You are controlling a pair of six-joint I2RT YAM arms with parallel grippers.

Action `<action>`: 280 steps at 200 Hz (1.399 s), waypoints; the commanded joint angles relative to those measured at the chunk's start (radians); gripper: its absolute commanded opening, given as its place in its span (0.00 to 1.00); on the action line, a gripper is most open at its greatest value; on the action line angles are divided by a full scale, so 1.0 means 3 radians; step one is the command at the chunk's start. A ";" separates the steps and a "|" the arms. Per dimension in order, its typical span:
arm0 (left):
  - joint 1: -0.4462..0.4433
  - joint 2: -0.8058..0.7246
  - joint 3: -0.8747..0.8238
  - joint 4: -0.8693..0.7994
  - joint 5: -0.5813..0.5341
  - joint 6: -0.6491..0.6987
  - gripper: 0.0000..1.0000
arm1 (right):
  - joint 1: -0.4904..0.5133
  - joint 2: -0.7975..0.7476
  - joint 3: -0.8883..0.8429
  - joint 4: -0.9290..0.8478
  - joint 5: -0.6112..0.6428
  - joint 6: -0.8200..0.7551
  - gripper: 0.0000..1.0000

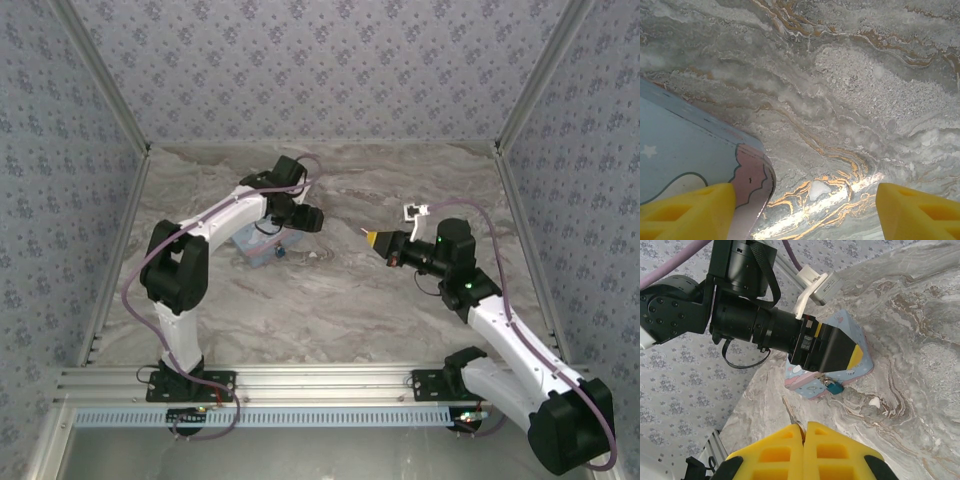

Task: Unlock the padlock with the key

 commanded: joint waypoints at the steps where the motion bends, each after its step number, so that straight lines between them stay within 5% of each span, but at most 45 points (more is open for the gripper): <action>1: -0.0008 0.0036 -0.0030 -0.0103 -0.0051 0.0029 0.74 | -0.0032 -0.0075 -0.0039 -0.0050 -0.0002 -0.0009 0.00; 108: -0.0297 -0.0084 -0.0145 -0.0067 -0.0025 -0.0077 0.74 | -0.0179 -0.0222 -0.0052 -0.0221 -0.0016 -0.0024 0.00; 280: -0.1091 -0.0204 -0.0264 0.0290 0.0167 -0.0644 0.73 | -0.1190 -0.0597 0.0035 -0.1079 -0.0374 -0.0065 0.00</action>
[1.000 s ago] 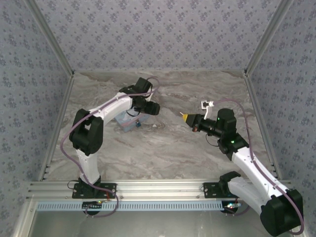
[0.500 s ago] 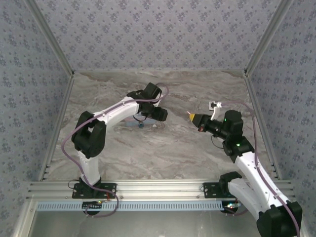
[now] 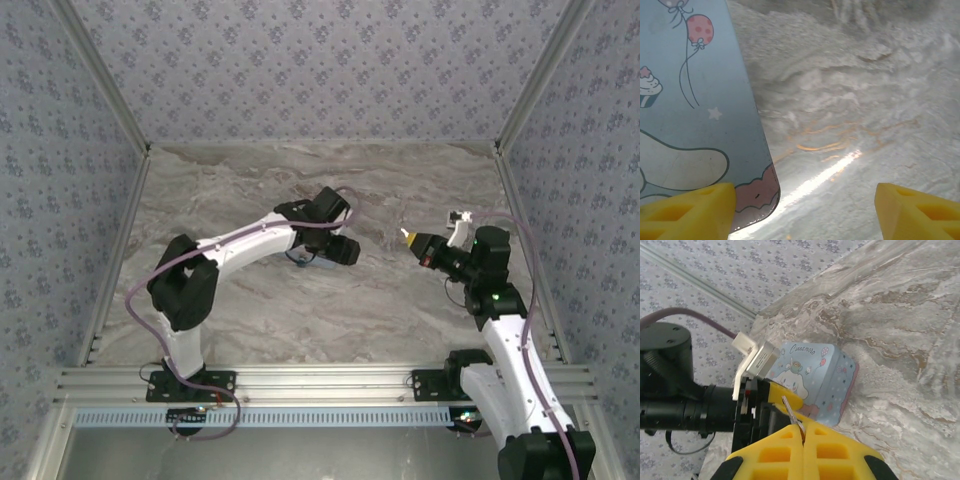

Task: Unlock the padlock with the key

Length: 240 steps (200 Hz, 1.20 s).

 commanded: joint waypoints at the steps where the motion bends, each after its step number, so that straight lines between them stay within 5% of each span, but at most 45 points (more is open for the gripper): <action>1: -0.0112 -0.0017 0.0018 0.0077 0.0181 -0.0152 0.73 | -0.0089 -0.0053 0.0072 -0.0117 -0.0139 -0.0045 0.00; 54: -0.0158 0.0008 0.0206 0.0129 0.0226 -0.0140 0.73 | -0.0100 -0.0077 0.0019 -0.0091 -0.0160 -0.0004 0.00; 105: -0.0138 -0.0484 0.0115 0.0185 -0.0068 0.0018 0.75 | 0.0032 -0.0114 -0.0116 0.0092 -0.0118 0.0177 0.00; 176: 0.0001 -0.1640 -0.1291 0.1211 -0.0522 0.0101 0.78 | 0.1000 -0.0115 -0.0408 0.0627 0.0525 0.0450 0.00; 240: 0.0321 -0.2134 -0.2287 0.1483 -0.0021 0.0017 0.78 | 0.1672 -0.0111 -0.0710 0.0888 0.0995 0.0527 0.00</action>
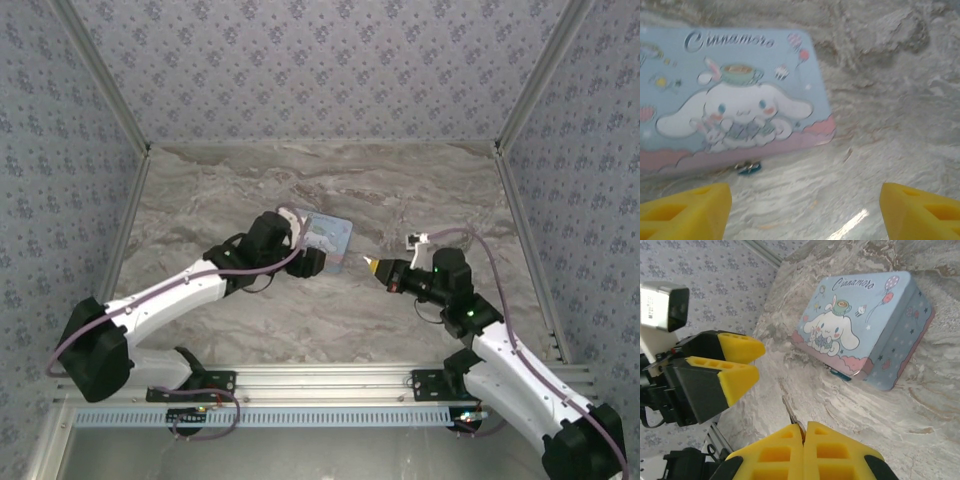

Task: Unlock the padlock with the key

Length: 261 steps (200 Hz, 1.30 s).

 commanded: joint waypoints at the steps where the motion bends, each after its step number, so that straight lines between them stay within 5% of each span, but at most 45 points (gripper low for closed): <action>1: 0.0100 -0.0158 -0.0306 0.0317 0.0262 -0.0008 0.78 | 0.0172 -0.0035 -0.0097 0.0183 0.0281 0.0070 0.00; 64: 0.0241 0.0026 -0.0942 0.1225 0.0629 0.0179 0.76 | 0.0407 -0.0123 -0.0306 0.0314 0.0471 -0.0062 0.00; 132: 0.0254 0.0643 -0.1037 0.1918 0.0476 0.0262 0.73 | 0.0439 -0.0135 -0.0313 0.0417 0.0507 -0.0124 0.00; 261: 0.0280 0.1209 -0.0731 0.1989 0.0249 0.0327 0.66 | 0.0439 -0.0129 -0.0261 0.0355 0.0571 -0.0220 0.00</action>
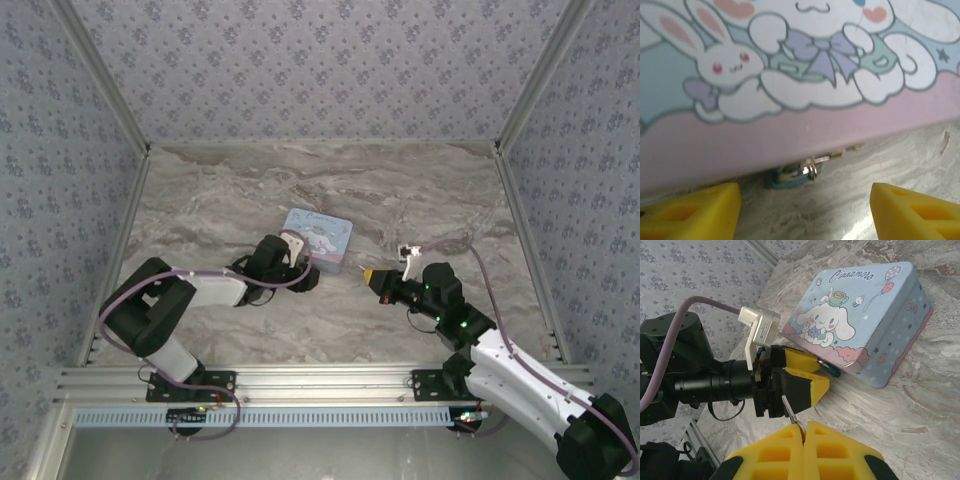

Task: Unlock the padlock with the key

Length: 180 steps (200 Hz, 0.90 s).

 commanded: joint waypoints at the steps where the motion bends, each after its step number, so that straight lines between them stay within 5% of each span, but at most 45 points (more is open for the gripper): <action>1: 0.0019 0.0104 0.0112 0.0072 -0.0005 0.0086 0.66 | 0.0022 -0.0032 0.0063 0.0012 0.0055 -0.0105 0.00; 64: 0.0021 0.0229 0.0209 0.0045 0.0063 0.0114 0.54 | 0.0024 -0.0032 0.0046 0.0009 0.0064 -0.0121 0.00; 180: -0.0025 0.0265 0.0238 0.0074 0.0061 -0.0152 0.47 | 0.0004 -0.0032 0.0044 0.0007 0.0057 -0.0131 0.00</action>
